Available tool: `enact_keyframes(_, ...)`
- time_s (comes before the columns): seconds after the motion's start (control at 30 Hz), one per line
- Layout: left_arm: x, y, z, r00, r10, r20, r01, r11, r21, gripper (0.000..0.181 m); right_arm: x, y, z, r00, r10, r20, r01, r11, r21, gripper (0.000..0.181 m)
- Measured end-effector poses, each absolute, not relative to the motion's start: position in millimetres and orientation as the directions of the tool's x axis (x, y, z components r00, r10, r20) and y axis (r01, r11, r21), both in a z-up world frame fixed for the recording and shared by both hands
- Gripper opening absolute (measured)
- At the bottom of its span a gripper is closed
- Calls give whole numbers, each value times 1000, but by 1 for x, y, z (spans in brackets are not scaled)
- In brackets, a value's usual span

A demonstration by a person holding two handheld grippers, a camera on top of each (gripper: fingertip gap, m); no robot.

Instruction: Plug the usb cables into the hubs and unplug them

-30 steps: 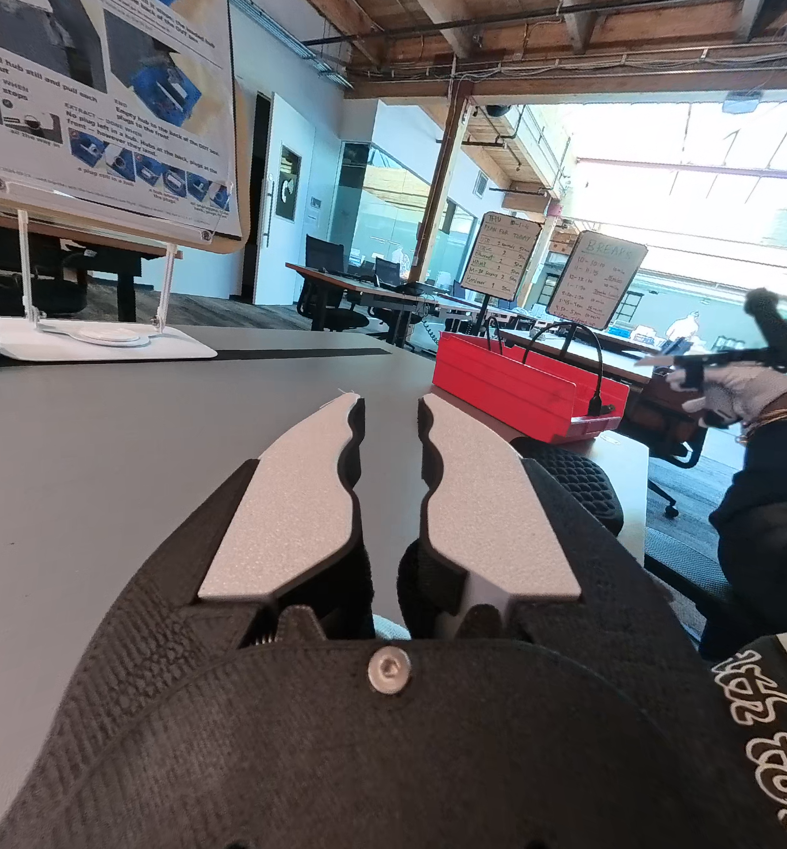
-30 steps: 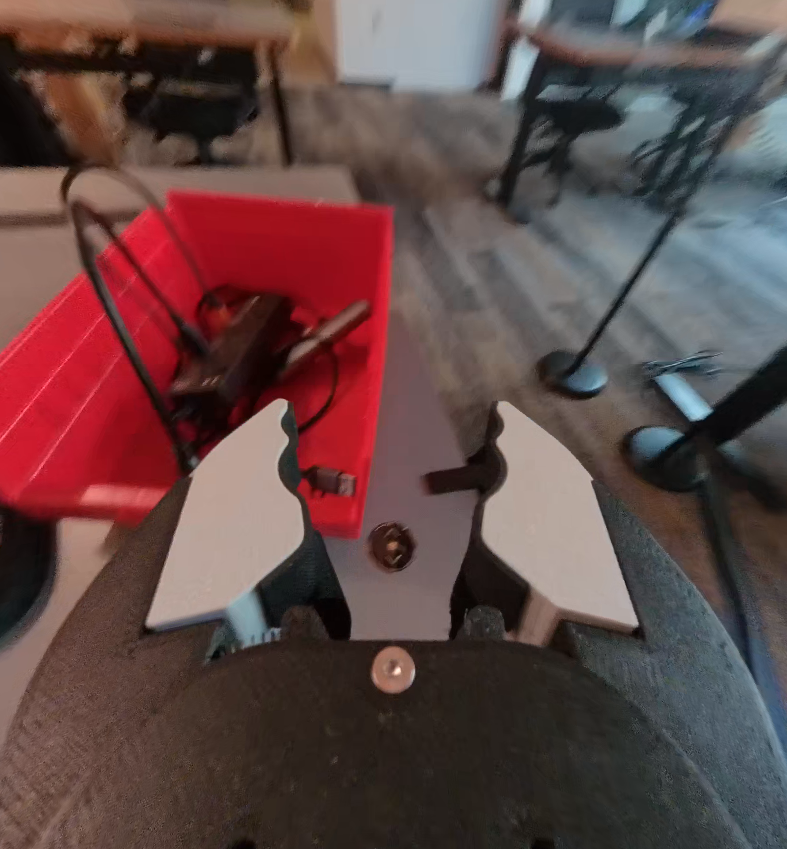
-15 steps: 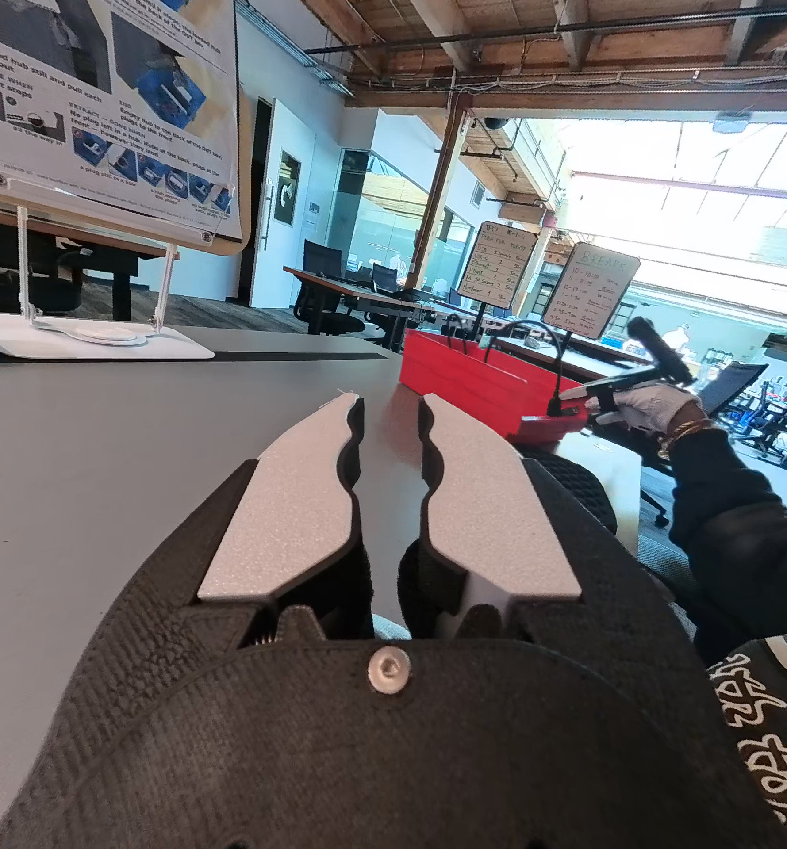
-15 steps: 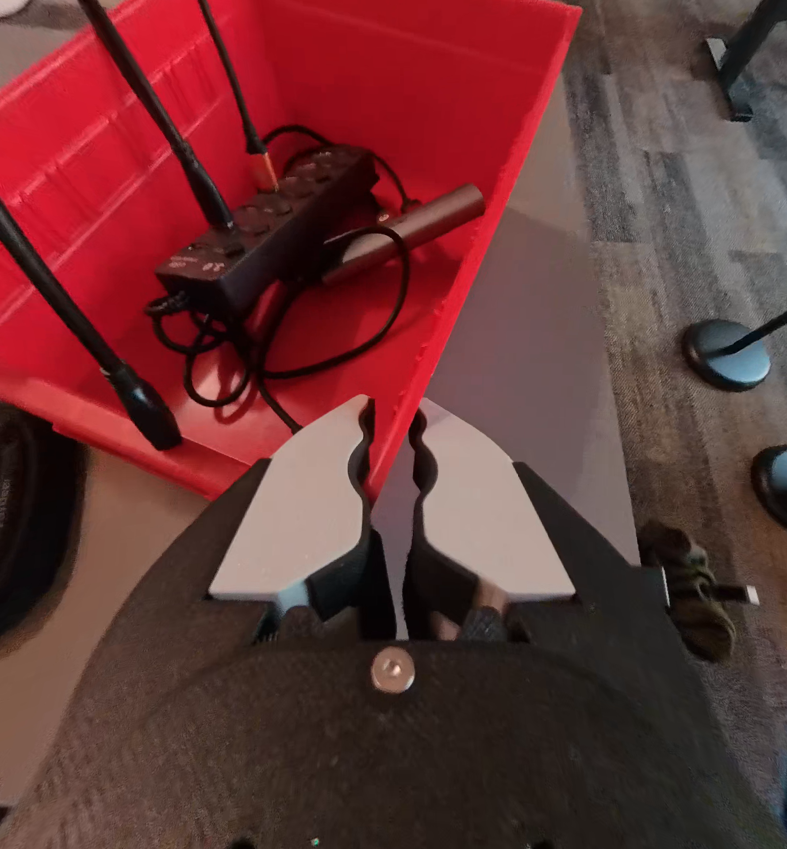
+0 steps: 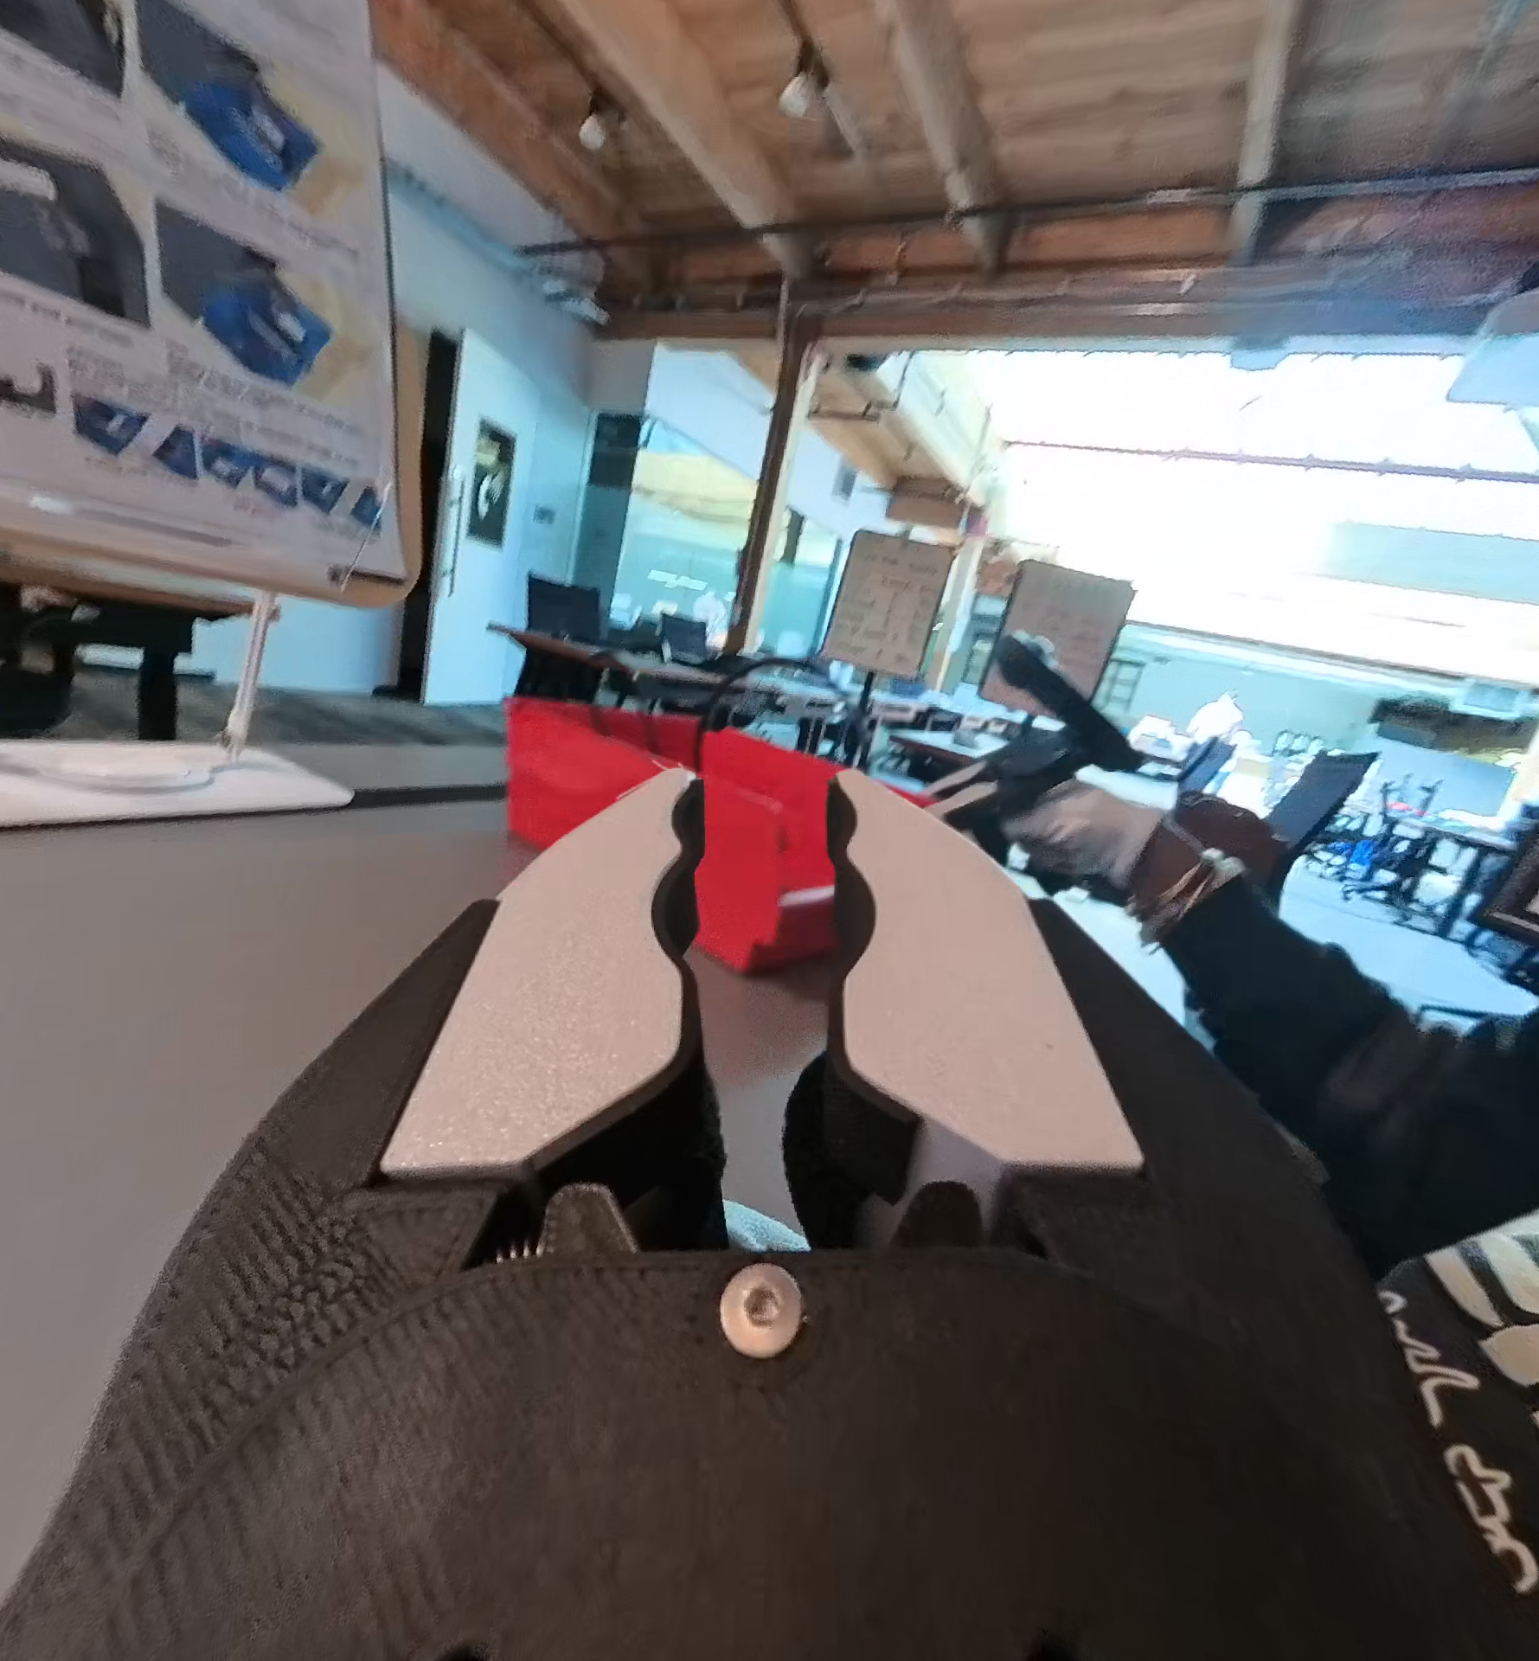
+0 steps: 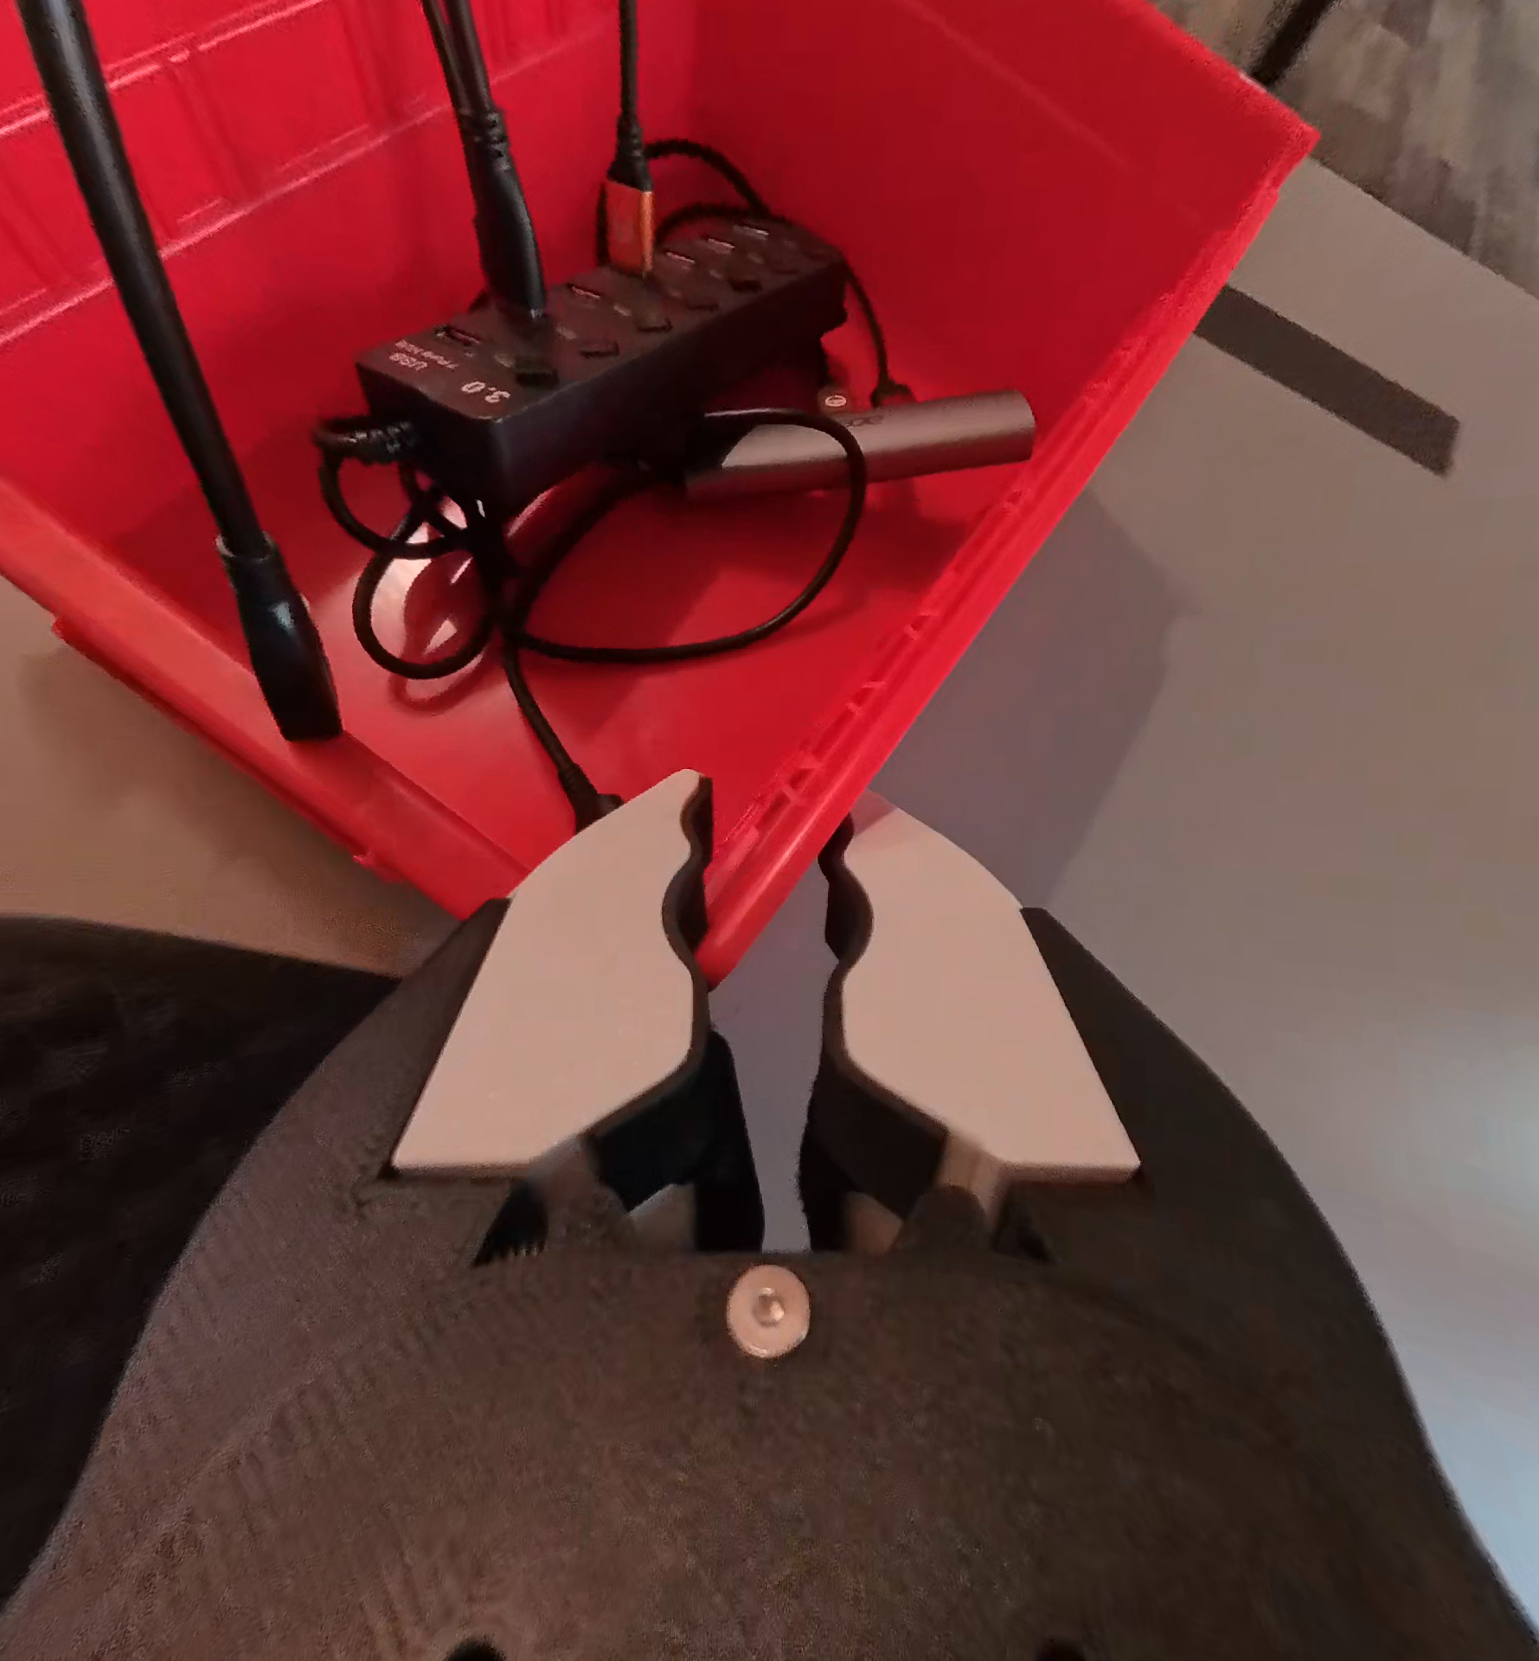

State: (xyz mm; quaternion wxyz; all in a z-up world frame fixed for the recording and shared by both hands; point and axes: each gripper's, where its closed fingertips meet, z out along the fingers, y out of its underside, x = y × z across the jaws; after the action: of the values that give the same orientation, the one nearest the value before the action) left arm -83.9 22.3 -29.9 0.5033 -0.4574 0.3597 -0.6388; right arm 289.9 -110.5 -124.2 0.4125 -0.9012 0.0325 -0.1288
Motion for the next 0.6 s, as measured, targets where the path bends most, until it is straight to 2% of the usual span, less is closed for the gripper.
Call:
enact_keyframes(0.13, -104, 5, -3, -196, -970, 140, 467, -218, -857, 26, 244, -68, -124, 959, -111, 262, 133, -639, -757, 23)
enact_keyframes(0.2, -120, -26, 15, -330, -944, -9, 560, -188, -807, 25, 220, -49, -124, 945, -84, 315, 195, -628, -754, 24)
enact_keyframes(0.27, -125, -55, 15, -419, -897, -143, 576, -141, -805, 25, 194, -32, -124, 924, -53, 379, 270, -612, -743, 26)
enact_keyframes(0.37, -111, -94, -7, -552, -802, -229, 454, -59, -889, 26, 152, -5, -124, 901, -19, 433, 345, -574, -743, 29)
enact_keyframes(0.47, -104, -130, -41, -729, -654, -202, 264, 3, -965, 27, 116, 20, -123, 901, 31, 433, 379, -542, -750, 31)
enact_keyframes(0.6, -98, -152, -74, -808, -564, -171, 119, 128, -985, 28, 72, 59, -124, 920, 104, 378, 377, -503, -778, 31)
